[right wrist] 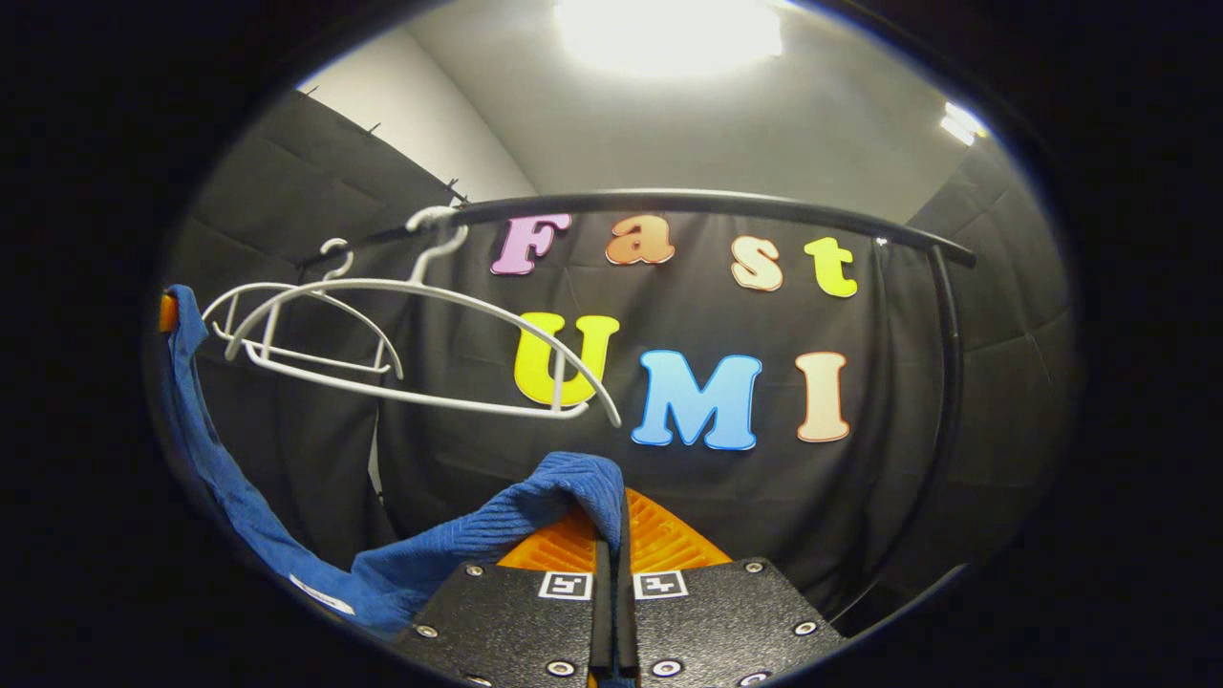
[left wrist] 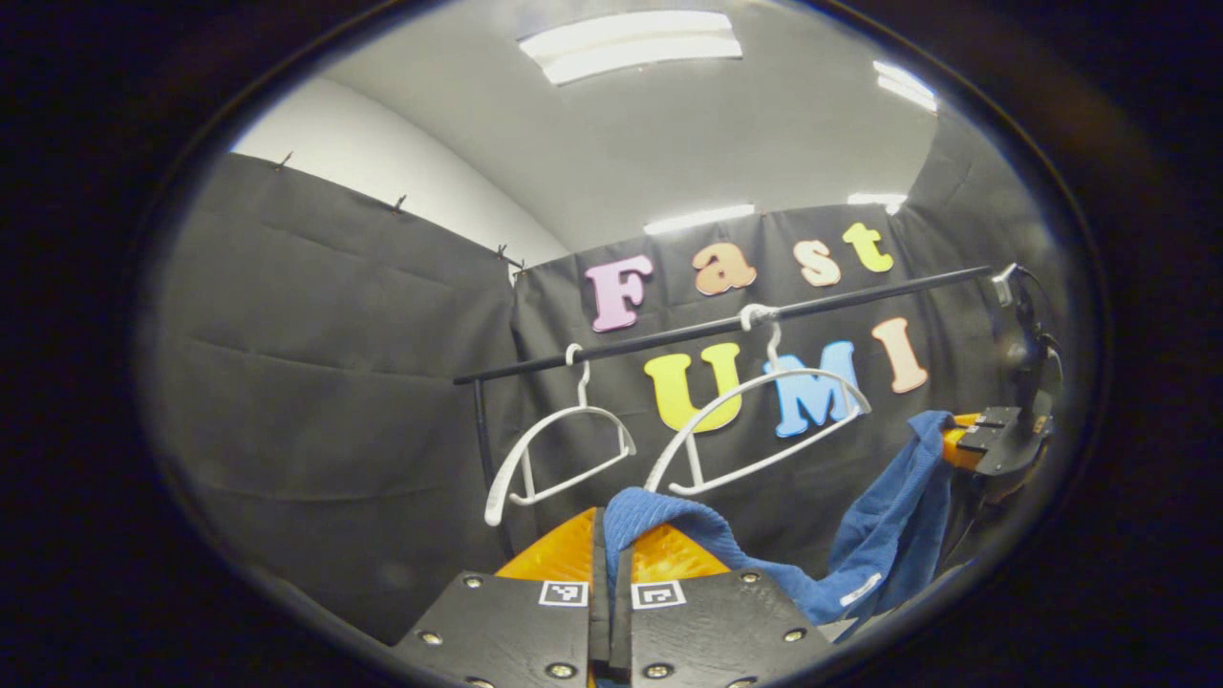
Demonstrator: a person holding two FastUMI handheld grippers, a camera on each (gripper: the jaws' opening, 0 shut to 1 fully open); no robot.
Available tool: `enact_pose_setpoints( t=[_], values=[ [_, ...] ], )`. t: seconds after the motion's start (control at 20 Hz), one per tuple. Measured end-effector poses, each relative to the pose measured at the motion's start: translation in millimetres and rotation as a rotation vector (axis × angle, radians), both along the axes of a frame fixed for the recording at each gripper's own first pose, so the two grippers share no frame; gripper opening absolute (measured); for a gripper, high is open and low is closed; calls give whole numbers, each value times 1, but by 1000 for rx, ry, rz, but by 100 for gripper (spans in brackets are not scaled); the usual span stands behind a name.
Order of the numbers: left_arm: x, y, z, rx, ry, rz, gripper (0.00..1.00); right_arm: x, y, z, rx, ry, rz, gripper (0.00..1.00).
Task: Grasp the clothes on the hanger with both hands and then place them into the laundry hamper below.
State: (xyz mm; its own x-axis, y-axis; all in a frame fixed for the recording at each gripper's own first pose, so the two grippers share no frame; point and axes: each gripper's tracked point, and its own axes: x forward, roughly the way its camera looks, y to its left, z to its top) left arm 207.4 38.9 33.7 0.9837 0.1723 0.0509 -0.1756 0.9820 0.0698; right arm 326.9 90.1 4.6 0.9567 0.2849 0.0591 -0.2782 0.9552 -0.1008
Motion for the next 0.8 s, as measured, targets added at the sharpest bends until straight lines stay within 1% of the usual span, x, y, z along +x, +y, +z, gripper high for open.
enact_pose_setpoints(
  t=[0.05, 0.25, 0.3, 0.35, 0.5, 0.65, 0.7, 0.8],
  values=[
    [-5, -4, 1, -8, 1, -16, 1, -13, 6, 6, 1, -8, 17, 1],
    [-25, -35, 4, -28, 4, -95, 1, -64, 35, 15, 26, 6, 92, 0],
    [-30, -42, 5, -30, 0, -116, 0, -77, 40, 16, 27, 9, 105, 1],
    [-35, -49, 6, -36, -4, -135, 0, -87, 47, 14, 30, 19, 120, 0],
    [-47, -66, -1, -69, -10, -185, 0, -120, 68, 7, 40, 51, 165, 1],
    [-57, -79, -18, -115, 5, -216, 0, -142, 79, -13, 21, 87, 190, 1],
    [-57, -80, -29, -130, 20, -221, 1, -148, 83, -23, 18, 107, 198, 1],
    [-61, -83, -53, -161, 54, -236, 0, -163, 88, -45, 13, 157, 207, 1]
  ],
)
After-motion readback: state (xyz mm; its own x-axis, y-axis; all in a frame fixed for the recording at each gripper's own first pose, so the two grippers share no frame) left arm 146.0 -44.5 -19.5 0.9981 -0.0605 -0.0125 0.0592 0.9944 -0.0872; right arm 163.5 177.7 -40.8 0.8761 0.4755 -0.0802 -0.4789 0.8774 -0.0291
